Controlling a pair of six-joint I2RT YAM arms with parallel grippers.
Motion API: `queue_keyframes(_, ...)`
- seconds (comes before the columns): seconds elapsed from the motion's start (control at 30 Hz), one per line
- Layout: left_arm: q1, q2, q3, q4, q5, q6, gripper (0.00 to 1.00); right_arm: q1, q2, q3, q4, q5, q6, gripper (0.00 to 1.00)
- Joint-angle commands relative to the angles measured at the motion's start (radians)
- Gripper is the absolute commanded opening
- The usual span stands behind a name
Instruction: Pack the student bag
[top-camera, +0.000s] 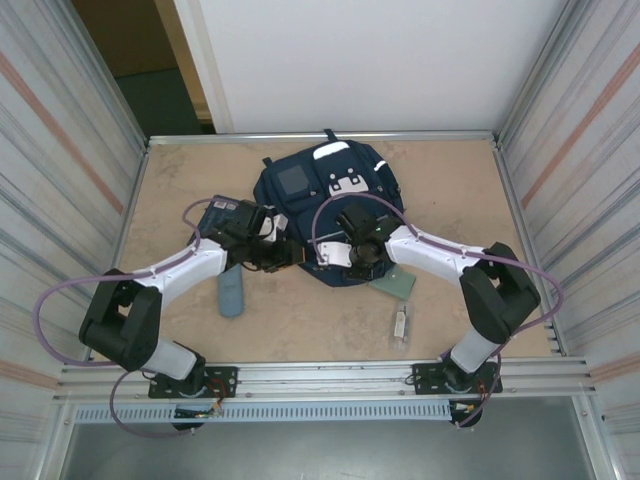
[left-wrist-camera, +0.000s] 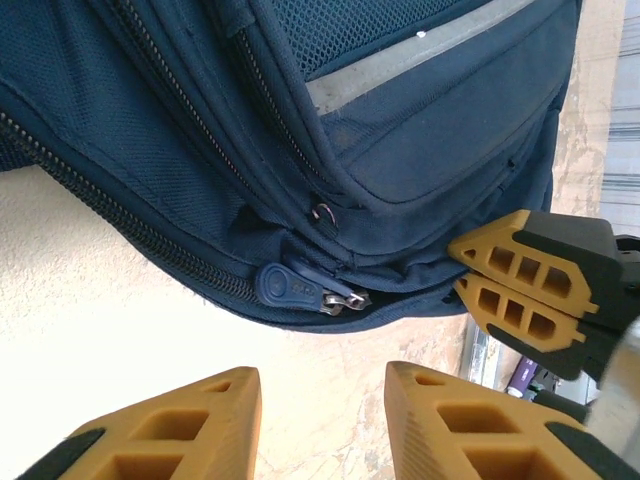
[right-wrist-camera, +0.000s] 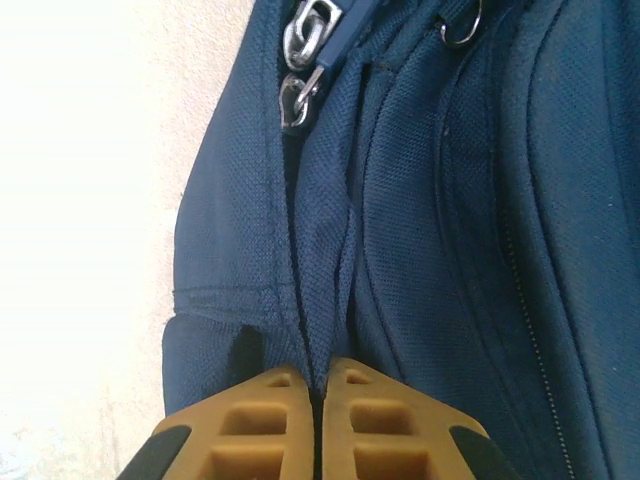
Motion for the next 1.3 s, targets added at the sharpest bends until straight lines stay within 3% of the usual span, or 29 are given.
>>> queue_keyframes(0.0, 0.003, 0.007, 0.051, -0.024, 0.001, 0.021, 0.38, -0.023, -0.084, 0.068, -0.046, -0.120, -0.006, 0.02)
queue_keyframes(0.17, -0.021, 0.044, 0.068, -0.021, -0.018, -0.015, 0.41, -0.052, -0.079, 0.087, -0.019, -0.140, 0.067, 0.05)
queue_keyframes(0.23, -0.044, 0.062, 0.047, 0.021, -0.046, -0.052, 0.41, -0.085, -0.055, 0.089, -0.015, -0.273, 0.163, 0.06)
queue_keyframes(0.33, -0.062, 0.082, -0.003, 0.083, -0.093, -0.112, 0.41, -0.085, -0.021, 0.074, -0.022, -0.356, 0.202, 0.18)
queue_keyframes(0.4, -0.062, 0.088, -0.045, 0.144, -0.122, -0.142, 0.38, -0.083, -0.004, 0.095, -0.086, -0.408, 0.199, 0.24)
queue_keyframes(0.47, -0.061, 0.103, -0.071, 0.192, -0.150, -0.147, 0.28, -0.084, -0.007, 0.100, -0.121, -0.427, 0.195, 0.30)
queue_keyframes(0.6, -0.071, 0.101, -0.111, 0.259, -0.191, -0.098, 0.04, -0.113, -0.001, 0.121, -0.151, -0.317, 0.170, 0.36)
queue_keyframes(0.83, -0.100, 0.026, -0.181, 0.333, -0.206, -0.003, 0.00, -0.080, 0.086, 0.166, -0.226, -0.119, 0.094, 0.41)
queue_keyframes(0.93, -0.100, 0.015, -0.200, 0.350, -0.201, -0.010, 0.00, -0.037, 0.111, 0.138, -0.147, 0.011, 0.086, 0.40)
queue_keyframes(1.0, -0.100, 0.012, -0.216, 0.369, -0.194, -0.011, 0.00, -0.028, 0.136, 0.139, -0.119, 0.009, 0.085, 0.37)
queue_keyframes(1.13, -0.094, -0.015, -0.229, 0.357, -0.186, -0.014, 0.00, -0.015, 0.141, 0.165, -0.161, -0.014, 0.078, 0.04)
queue_keyframes(1.27, -0.050, -0.110, -0.242, 0.305, -0.182, -0.017, 0.01, -0.030, 0.057, 0.168, -0.205, -0.106, 0.052, 0.00)
